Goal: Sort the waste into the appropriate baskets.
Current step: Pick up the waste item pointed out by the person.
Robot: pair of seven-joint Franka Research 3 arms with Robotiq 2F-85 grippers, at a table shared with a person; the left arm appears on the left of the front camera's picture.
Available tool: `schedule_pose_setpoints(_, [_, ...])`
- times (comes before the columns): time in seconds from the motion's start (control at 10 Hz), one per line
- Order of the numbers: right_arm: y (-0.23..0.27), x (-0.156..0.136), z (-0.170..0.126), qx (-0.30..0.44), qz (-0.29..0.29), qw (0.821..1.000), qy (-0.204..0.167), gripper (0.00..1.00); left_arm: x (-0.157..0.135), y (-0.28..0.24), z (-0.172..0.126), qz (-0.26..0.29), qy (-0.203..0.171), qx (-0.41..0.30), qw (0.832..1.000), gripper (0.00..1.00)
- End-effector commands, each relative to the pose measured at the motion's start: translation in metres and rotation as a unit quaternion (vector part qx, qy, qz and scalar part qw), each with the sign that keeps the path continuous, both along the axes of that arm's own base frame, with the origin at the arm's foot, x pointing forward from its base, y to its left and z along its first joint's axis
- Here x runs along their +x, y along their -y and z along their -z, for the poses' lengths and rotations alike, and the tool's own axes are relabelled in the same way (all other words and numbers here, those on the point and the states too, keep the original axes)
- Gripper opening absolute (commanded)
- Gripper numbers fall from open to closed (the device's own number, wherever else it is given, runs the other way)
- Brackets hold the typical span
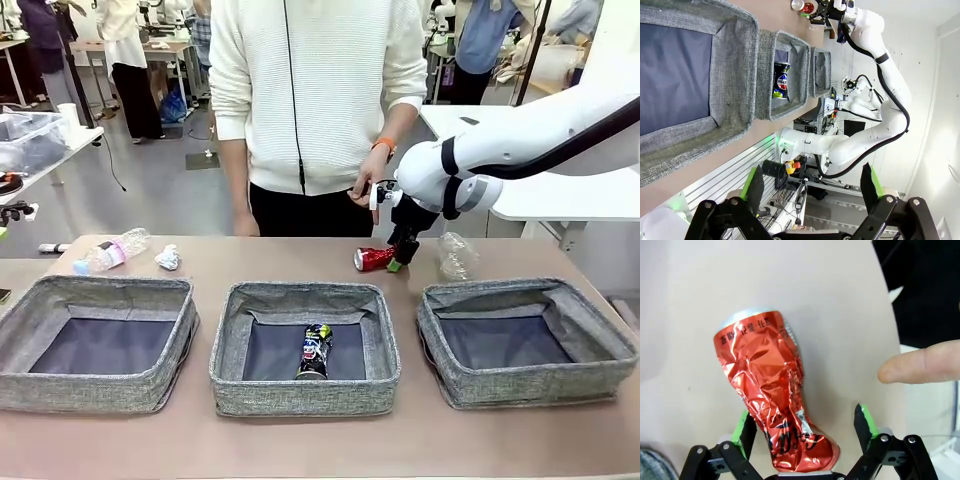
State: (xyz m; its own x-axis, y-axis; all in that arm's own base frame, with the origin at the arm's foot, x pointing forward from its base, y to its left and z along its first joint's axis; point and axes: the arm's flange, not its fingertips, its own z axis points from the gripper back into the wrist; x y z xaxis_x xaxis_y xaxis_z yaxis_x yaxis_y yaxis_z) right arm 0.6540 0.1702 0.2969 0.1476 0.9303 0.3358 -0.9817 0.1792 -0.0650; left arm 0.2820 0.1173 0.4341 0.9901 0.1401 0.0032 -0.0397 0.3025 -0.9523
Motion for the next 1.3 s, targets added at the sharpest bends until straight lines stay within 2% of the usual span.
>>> schedule_pose_setpoints(0.0, [0.0044,0.0016,-0.0033,0.002,-0.018,1.000,-0.002,0.63,-0.0007,0.0002,-0.0043,-0.002,0.001,-0.008,1.000,1.00])
schedule_pose_setpoints(0.1, [0.0046,0.0013,-0.0030,0.002,-0.022,1.000,-0.007,0.40,-0.0007,0.0002,-0.0043,-0.002,0.001,-0.008,1.000,1.00])
schedule_pose_setpoints(0.2, [0.0051,0.0007,-0.0026,-0.002,-0.027,1.000,-0.013,0.03,-0.0007,0.0002,-0.0043,-0.002,0.001,-0.008,1.000,1.00])
schedule_pose_setpoints(0.3, [0.0057,0.0000,-0.0029,-0.008,-0.030,0.999,-0.018,0.00,-0.0007,0.0002,-0.0043,-0.002,0.001,-0.008,1.000,1.00])
schedule_pose_setpoints(0.6, [0.0082,-0.0014,-0.0023,-0.007,-0.045,0.998,-0.042,0.03,-0.0007,0.0002,-0.0043,-0.002,0.001,-0.008,1.000,1.00])
schedule_pose_setpoints(0.7, [0.0071,-0.0011,-0.0005,-0.010,-0.048,0.998,-0.048,0.00,-0.0007,0.0002,-0.0043,-0.002,0.001,-0.008,1.000,1.00])
schedule_pose_setpoints(1.2, [0.0077,-0.0029,0.0000,-0.016,-0.070,0.994,-0.081,0.00,-0.0007,0.0002,-0.0043,-0.002,0.001,-0.008,1.000,1.00])
